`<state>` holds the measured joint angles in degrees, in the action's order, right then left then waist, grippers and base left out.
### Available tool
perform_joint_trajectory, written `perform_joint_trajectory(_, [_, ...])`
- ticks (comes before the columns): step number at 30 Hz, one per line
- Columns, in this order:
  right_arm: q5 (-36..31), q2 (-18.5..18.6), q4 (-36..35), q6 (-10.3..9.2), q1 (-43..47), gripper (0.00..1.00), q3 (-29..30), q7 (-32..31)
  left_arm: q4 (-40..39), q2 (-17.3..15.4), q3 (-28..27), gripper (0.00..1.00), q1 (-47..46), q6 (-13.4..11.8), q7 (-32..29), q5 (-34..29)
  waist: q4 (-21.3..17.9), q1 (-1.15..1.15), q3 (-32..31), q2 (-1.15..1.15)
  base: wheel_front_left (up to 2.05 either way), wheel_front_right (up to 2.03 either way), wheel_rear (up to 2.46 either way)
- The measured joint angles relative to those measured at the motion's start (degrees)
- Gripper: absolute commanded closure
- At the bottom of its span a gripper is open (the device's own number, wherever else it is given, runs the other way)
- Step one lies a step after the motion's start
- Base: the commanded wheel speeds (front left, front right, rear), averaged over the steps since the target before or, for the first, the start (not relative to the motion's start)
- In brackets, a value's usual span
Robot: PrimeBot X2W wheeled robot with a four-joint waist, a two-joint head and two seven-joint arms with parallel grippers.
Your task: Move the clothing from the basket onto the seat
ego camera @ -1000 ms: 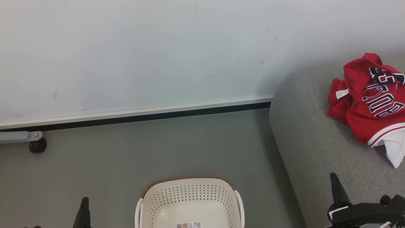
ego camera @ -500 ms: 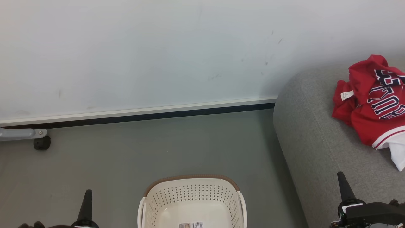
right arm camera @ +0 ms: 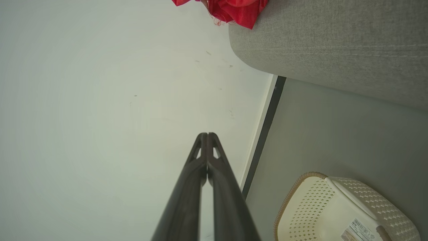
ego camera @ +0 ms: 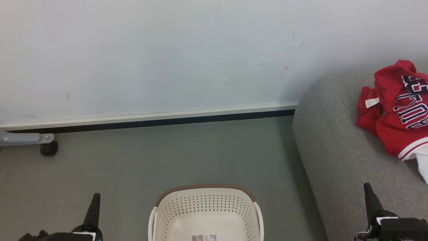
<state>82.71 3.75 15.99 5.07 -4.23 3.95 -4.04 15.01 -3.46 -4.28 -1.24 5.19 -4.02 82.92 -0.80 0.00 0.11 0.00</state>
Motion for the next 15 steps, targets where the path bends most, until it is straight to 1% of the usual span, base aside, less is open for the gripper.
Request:
perform_joint_trajectory(11, [8.1, -1.1, 1.0, 1.54, -0.3, 1.00, 3.3, -2.2, 1.6, 0.9, -0.8, 1.00, -2.4, 1.4, -2.2, 7.5, 0.7, 0.00, 0.0, 0.00, 0.00, 0.00, 0.00])
perform_joint_trajectory(15, [8.7, -1.2, 1.1, 1.76, -0.8, 1.00, 3.7, -2.5, 1.7, 1.1, -0.9, 1.00, -3.3, 1.9, -2.5, 8.7, 0.8, 0.00, 0.0, 0.00, 0.00, 0.00, 0.00])
